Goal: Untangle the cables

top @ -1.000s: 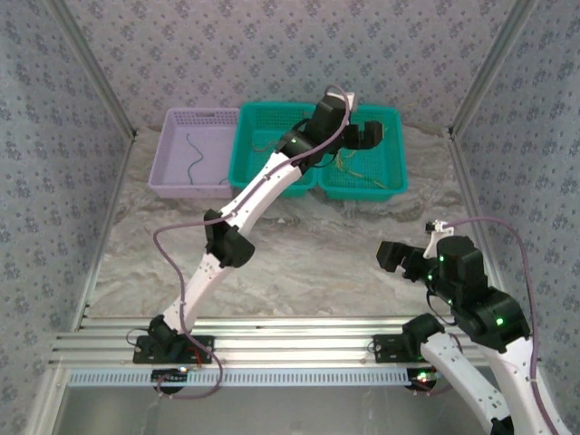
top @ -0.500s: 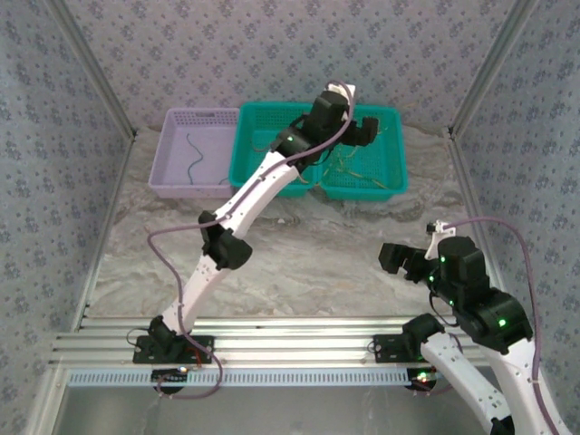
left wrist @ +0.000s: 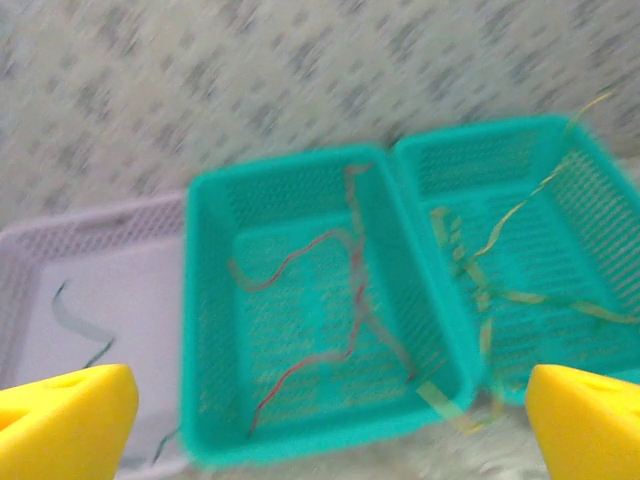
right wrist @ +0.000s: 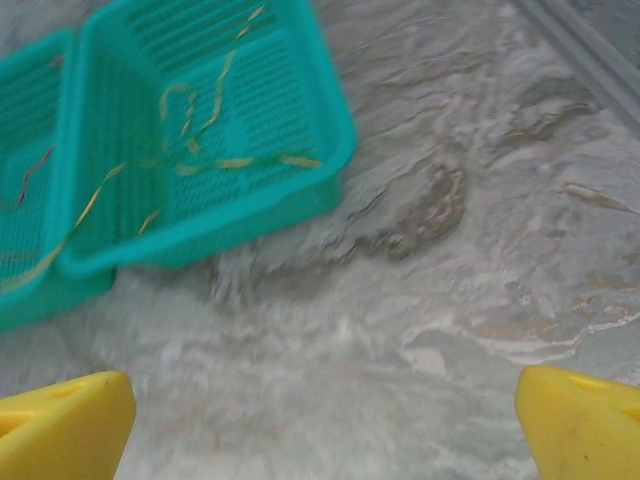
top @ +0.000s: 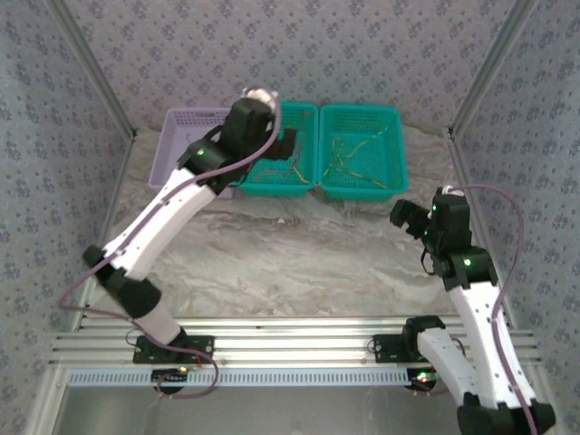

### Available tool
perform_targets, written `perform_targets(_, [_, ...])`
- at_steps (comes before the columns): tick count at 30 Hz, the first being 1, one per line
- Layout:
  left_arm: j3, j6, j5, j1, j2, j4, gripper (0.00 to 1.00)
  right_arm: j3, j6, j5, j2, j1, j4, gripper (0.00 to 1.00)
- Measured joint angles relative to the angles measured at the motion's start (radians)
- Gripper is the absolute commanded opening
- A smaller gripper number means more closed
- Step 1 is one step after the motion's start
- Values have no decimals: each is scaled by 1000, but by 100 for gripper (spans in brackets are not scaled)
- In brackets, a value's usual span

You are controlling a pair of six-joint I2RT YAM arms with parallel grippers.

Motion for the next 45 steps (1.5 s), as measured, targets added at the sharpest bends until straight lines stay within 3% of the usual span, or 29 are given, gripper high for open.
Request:
perform_targets(4, [-331, -26, -39, 119, -192, 50, 100, -68, 56, 71, 145, -80, 163, 100])
perform_targets(9, [-749, -66, -45, 332, -457, 171, 100, -142, -4, 305, 359, -41, 385, 100])
perform_targets(12, [-900, -72, -58, 438, -549, 231, 100, -261, -75, 413, 455, -23, 600, 100])
perform_targets(20, [-1014, -107, -26, 576, -481, 361, 100, -400, -224, 552, 623, -18, 1027, 100])
perform_targets(24, [-1077, -123, 20, 645, -420, 431, 100, -369, -268, 594, 693, 6, 1092, 100])
perform_targets(28, [-1160, -79, 45, 674, -372, 561, 100, -346, -369, 501, 734, 41, 1159, 100])
perform_targets(32, [-1266, 2, 64, 705, -336, 737, 100, -418, -425, 289, 710, -41, 1290, 100])
perform_targets(35, [-1321, 25, 92, 743, -296, 863, 100, -492, -459, 206, 725, -58, 1408, 100])
perform_targets(41, [-1385, 67, 142, 750, -211, 1133, 100, -512, -467, 164, 730, -52, 1467, 100])
perform_targets(45, [-1424, 122, 159, 691, -83, 1388, 100, -512, -467, 159, 730, -52, 1489, 100])
